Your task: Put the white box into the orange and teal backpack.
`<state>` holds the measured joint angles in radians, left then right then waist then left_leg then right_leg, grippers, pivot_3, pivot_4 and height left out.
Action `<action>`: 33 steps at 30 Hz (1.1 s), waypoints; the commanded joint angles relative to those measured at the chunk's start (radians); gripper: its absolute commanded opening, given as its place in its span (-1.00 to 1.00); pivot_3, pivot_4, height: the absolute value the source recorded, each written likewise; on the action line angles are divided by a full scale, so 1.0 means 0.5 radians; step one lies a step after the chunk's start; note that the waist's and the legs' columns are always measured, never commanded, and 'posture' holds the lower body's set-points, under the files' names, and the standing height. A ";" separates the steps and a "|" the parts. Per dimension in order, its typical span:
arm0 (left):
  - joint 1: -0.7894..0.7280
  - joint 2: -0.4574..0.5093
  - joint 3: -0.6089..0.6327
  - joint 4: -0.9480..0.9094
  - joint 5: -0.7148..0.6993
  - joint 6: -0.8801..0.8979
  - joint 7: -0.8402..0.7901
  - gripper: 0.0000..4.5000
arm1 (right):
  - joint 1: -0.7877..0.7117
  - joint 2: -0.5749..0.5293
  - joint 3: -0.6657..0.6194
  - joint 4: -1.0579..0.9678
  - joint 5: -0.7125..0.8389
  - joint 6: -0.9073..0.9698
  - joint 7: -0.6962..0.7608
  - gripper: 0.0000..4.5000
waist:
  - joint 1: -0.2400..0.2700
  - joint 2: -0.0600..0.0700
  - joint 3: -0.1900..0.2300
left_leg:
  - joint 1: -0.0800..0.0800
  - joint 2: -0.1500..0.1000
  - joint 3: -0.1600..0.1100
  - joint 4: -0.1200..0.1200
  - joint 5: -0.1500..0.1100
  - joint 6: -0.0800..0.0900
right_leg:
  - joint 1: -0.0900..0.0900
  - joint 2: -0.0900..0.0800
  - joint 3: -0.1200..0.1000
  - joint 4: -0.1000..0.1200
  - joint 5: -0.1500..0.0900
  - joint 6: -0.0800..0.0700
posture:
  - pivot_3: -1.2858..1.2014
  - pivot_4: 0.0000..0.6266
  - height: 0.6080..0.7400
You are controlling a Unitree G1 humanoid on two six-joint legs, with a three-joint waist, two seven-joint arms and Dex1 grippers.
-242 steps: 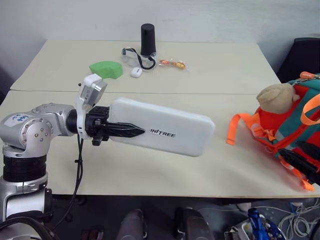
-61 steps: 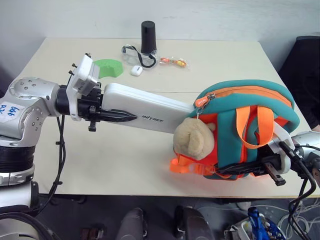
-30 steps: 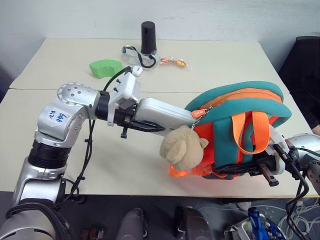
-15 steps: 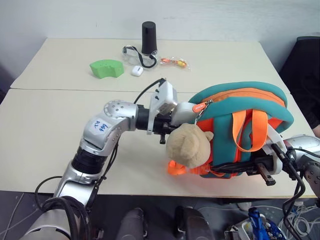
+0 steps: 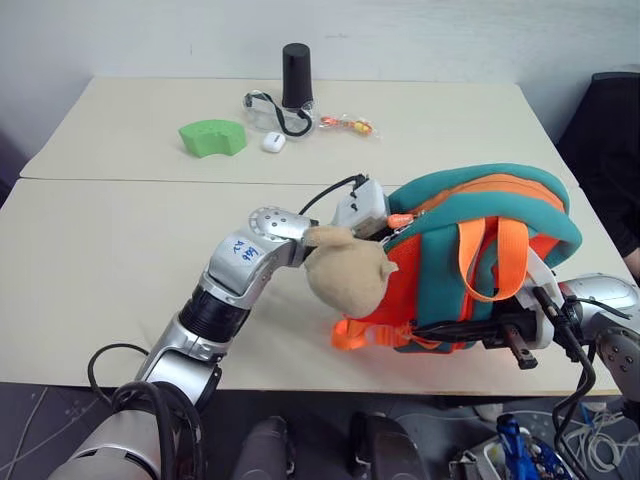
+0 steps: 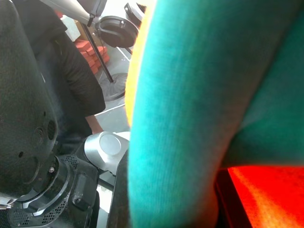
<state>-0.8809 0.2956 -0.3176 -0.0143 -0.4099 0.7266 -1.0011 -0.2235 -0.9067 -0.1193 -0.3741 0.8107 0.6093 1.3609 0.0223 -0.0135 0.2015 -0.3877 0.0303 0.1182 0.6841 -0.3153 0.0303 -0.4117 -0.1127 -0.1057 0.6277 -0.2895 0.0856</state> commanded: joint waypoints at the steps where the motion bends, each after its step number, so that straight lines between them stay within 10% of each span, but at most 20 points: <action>1: -0.017 0.137 0.114 -0.205 -0.141 0.033 -0.166 0.88 | -0.003 0.016 -0.024 -0.012 0.005 -0.025 -0.023 -1.00 | -0.006 0.000 0.000 | 0.000 0.000 0.000 0.000 0.000 0.000 | 0.000 0.000 0.000 0.000 0.000 0.000 | 0.03 -0.52 1.00; 21: -0.005 0.838 0.668 -0.502 -0.702 0.329 -0.474 0.99 | -0.089 0.156 0.007 0.146 -0.181 -0.129 -0.243 -1.00 | -0.008 0.000 0.000 | -0.001 0.000 0.000 0.000 0.000 -0.001 | -0.001 0.002 0.000 0.000 0.000 0.000 | 0.03 -0.52 1.00; 33: -0.035 0.694 0.733 -0.720 -1.299 0.830 -0.067 0.99 | -0.109 0.138 0.034 0.085 -0.176 -0.105 -0.247 -1.00 | -0.003 0.000 0.000 | 0.001 0.000 -0.001 0.000 0.001 -0.002 | 0.001 0.001 0.002 0.001 0.000 0.000 | 0.03 -0.52 1.00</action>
<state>-0.8816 0.6442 0.0548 -0.3497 -1.0426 1.1373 -1.0612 -0.2673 -0.8278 -0.1036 -0.3084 0.7245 0.5561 1.2352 0.0209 -0.0134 0.2015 -0.3873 0.0300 0.1179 0.6840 -0.3149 0.0294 -0.4113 -0.1121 -0.1049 0.6283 -0.2896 0.0855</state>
